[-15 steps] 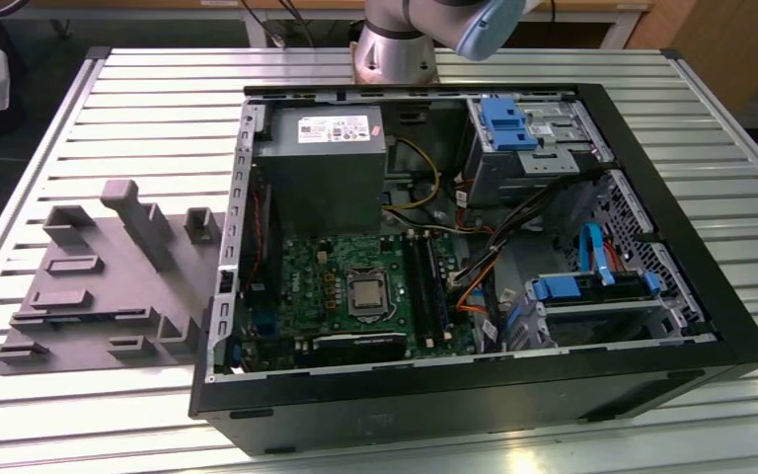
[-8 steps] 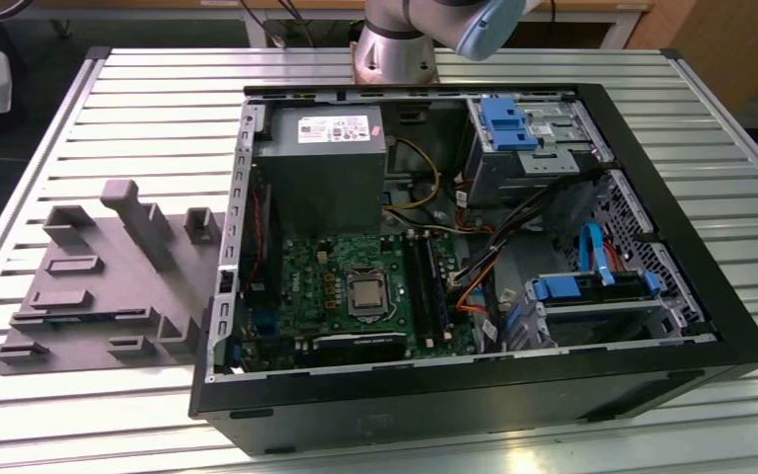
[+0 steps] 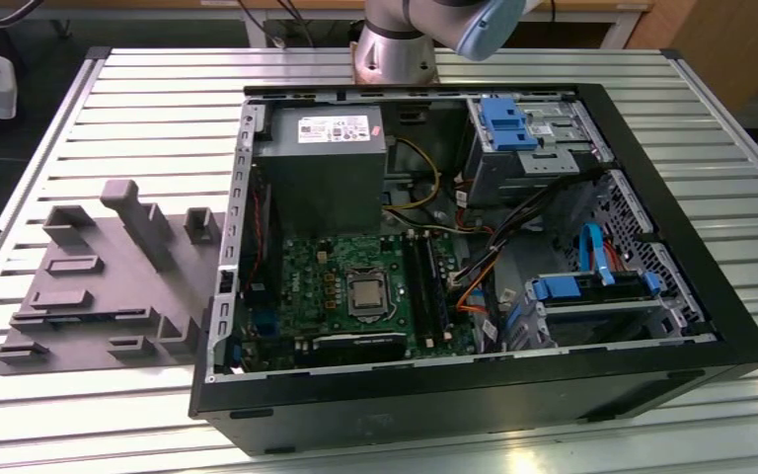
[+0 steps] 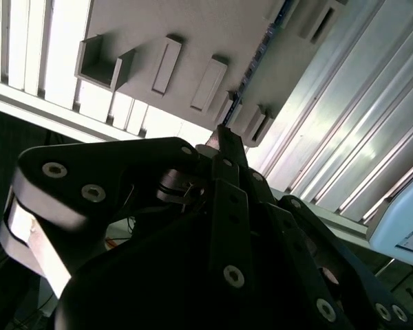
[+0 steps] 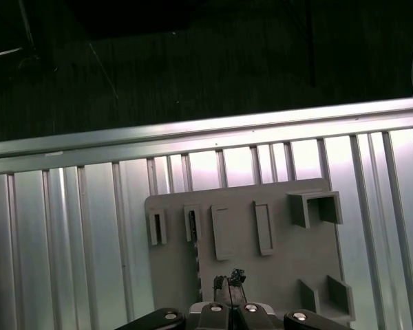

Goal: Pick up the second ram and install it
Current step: 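Pick up the second ram and move it above second insertion slot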

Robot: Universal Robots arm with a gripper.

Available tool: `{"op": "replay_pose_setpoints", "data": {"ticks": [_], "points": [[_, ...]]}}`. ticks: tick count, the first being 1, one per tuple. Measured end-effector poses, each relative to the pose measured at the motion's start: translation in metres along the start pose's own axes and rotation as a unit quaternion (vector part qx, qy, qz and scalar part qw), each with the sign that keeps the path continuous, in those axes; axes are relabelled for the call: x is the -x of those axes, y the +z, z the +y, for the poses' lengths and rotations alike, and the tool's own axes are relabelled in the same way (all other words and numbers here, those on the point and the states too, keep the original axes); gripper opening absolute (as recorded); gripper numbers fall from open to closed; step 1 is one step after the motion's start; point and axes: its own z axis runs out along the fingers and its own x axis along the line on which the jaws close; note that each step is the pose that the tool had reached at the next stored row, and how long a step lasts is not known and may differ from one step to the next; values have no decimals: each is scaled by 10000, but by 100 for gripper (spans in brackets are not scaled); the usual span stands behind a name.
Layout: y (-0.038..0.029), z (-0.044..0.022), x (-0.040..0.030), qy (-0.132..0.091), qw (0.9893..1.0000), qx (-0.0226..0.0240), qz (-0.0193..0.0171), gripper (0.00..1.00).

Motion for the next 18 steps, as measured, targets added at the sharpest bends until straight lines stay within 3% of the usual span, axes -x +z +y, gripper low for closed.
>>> {"op": "replay_pose_setpoints", "data": {"ticks": [18], "points": [[49,-2,-2,0,10000,1,-6,11]]}}
